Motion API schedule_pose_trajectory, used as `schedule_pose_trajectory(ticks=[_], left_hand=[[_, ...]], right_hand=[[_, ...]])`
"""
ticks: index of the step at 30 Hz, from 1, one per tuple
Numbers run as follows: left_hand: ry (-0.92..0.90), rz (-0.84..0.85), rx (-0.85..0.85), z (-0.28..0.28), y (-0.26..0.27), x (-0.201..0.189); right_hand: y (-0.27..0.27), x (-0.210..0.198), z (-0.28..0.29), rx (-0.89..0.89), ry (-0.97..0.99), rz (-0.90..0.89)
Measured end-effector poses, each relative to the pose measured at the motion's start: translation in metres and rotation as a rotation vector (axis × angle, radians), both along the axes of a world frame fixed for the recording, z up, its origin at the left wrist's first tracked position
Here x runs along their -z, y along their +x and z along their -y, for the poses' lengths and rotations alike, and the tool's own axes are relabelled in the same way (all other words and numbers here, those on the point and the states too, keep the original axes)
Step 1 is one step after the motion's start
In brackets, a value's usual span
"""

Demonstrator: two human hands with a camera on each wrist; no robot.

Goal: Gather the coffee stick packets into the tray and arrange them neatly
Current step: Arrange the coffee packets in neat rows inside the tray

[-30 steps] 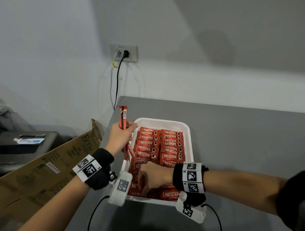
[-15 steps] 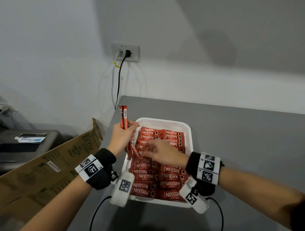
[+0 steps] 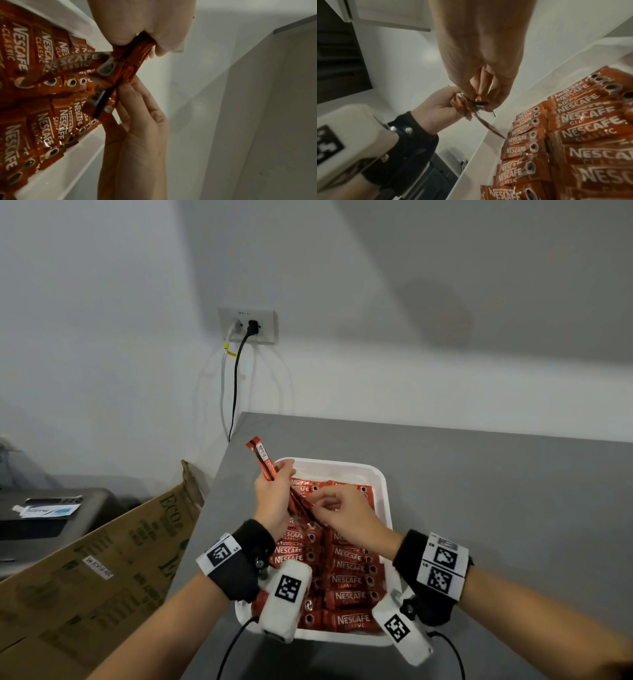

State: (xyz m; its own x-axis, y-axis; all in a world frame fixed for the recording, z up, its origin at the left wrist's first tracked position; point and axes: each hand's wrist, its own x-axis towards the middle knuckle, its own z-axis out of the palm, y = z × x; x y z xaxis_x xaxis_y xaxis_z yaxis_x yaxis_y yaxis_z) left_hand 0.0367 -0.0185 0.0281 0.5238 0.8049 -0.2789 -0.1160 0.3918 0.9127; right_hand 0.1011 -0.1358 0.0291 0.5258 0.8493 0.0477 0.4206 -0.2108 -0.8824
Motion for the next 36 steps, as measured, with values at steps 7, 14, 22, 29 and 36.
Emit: schedule_pose_trajectory(ticks=[7,14,22,29,36], left_hand=[[-0.011,-0.086,0.197,0.004,-0.006,0.013],[-0.135,-0.007,0.323,-0.006,-0.018,0.002],[0.157,-0.058,0.326,-0.009,-0.019,-0.003],[0.274,-0.029,0.275,-0.005,-0.018,-0.005],[0.346,-0.080,0.289,-0.010,-0.016,-0.003]], right_hand=[[0.010,-0.001,0.002,0.065,0.026,-0.147],[0.028,-0.003,0.004,0.177,0.162,0.052],[0.044,-0.002,0.006,0.052,0.138,0.351],[0.058,-0.010,0.005,0.081,-0.011,0.182],[0.066,-0.023,0.002,-0.006,-0.074,0.191]])
